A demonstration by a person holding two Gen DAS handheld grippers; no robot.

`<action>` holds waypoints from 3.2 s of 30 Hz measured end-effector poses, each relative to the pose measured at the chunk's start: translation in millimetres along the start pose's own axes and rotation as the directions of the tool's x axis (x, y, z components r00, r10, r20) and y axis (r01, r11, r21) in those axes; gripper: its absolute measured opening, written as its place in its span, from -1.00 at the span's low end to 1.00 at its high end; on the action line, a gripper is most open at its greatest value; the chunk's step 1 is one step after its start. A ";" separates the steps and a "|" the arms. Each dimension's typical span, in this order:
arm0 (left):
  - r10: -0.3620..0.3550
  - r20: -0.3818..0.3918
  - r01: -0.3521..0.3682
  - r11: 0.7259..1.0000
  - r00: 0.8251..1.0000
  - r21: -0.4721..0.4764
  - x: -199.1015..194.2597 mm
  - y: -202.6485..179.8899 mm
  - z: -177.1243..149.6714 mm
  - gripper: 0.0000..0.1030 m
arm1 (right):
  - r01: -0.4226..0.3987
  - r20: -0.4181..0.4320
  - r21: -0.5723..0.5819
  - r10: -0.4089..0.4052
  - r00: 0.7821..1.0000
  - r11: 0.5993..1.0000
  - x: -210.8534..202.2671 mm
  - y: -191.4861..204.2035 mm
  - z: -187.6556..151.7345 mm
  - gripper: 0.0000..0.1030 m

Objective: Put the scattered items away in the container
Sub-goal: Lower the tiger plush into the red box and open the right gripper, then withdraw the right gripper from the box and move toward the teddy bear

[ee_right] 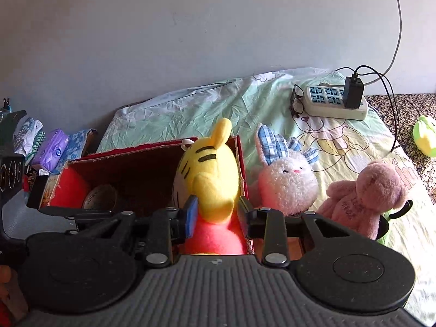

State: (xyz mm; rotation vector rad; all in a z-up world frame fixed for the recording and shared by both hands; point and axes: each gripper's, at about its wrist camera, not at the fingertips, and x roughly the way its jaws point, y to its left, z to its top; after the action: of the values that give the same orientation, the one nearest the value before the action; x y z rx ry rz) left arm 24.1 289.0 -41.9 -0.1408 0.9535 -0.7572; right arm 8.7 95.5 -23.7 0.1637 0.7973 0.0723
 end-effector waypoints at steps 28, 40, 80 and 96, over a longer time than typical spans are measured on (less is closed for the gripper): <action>0.452 -0.020 -0.453 0.889 0.892 -0.063 -15.5 -25.3 -14.6 0.25 | -0.036 0.016 -0.027 0.036 0.999 0.999 -17.2 5.8 -21.2 -0.35; 0.626 -0.027 -0.625 0.774 0.780 -0.107 -25.9 -33.2 -20.9 0.39 | -0.122 -0.004 -0.097 0.122 0.992 0.988 -17.6 9.5 -29.1 -0.35; 0.751 -0.110 -0.754 0.622 0.651 -0.213 -21.0 -114.6 -64.8 0.88 | -0.289 -0.111 -0.177 0.273 0.956 0.941 -33.4 -50.5 -45.9 -0.30; 0.660 -0.153 -0.673 0.737 0.736 -0.060 13.6 -118.2 -77.0 0.98 | -0.142 -0.107 -0.033 0.138 0.985 0.989 -35.1 -71.5 -73.4 -0.28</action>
State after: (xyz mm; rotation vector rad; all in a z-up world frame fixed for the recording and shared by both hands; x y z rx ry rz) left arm -92.9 209.1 -46.3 0.1577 1.0697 -0.0351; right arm -68.2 29.3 -61.8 0.1783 0.8874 0.2311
